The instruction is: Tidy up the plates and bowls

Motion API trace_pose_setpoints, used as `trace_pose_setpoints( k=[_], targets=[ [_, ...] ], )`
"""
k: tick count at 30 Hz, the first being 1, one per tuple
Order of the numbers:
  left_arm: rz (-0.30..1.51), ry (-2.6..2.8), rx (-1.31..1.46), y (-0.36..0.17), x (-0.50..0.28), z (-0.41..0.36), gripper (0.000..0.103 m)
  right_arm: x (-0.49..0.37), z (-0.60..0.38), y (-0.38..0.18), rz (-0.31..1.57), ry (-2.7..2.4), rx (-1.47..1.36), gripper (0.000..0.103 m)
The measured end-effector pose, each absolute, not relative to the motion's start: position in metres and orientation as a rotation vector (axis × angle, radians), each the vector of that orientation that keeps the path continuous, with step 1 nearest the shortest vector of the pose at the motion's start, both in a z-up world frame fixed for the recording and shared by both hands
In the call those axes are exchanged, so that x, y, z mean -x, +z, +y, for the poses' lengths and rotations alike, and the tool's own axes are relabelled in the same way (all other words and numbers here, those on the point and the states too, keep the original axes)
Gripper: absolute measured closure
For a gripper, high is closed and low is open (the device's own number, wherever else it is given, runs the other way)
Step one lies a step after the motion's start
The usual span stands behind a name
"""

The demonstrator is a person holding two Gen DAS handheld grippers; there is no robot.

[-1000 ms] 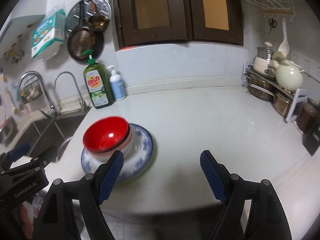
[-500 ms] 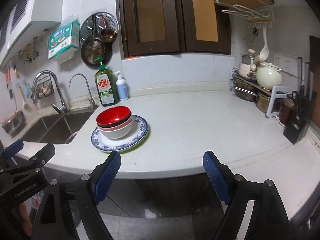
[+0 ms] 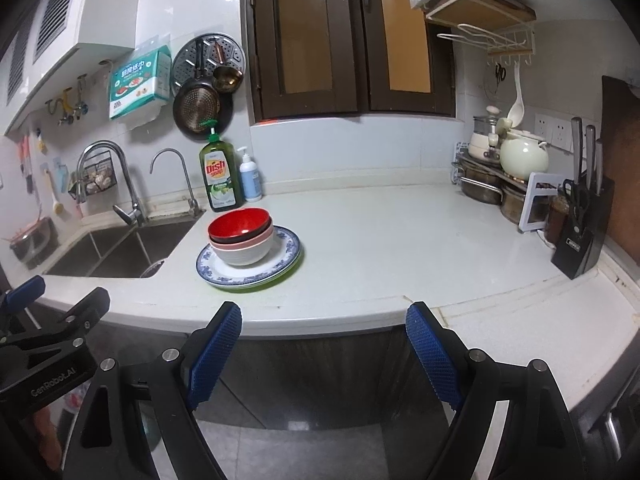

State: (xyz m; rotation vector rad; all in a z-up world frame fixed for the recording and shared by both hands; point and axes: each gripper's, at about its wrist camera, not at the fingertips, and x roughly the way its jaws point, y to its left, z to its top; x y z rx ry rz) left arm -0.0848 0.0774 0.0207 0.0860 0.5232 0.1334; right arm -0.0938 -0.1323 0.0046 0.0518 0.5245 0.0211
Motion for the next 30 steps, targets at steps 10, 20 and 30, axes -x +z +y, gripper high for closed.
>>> trace_pose_setpoints(
  k=[10, 20, 30],
  targets=[
    [0.507, 0.113, -0.079, 0.026, 0.098, 0.085, 0.000, 0.114, -0.122, 0.011, 0.505, 0.022, -0.034, 0.018],
    [0.500, 0.094, -0.088, 0.028, 0.102, 0.087, 0.000, 0.123, -0.122, 0.013, 0.496, 0.006, -0.036, 0.018],
    [0.495, 0.084, -0.088, 0.029, 0.106, 0.090, 0.000, 0.130, -0.121, 0.016, 0.485, 0.004, -0.032, 0.018]
  ],
)
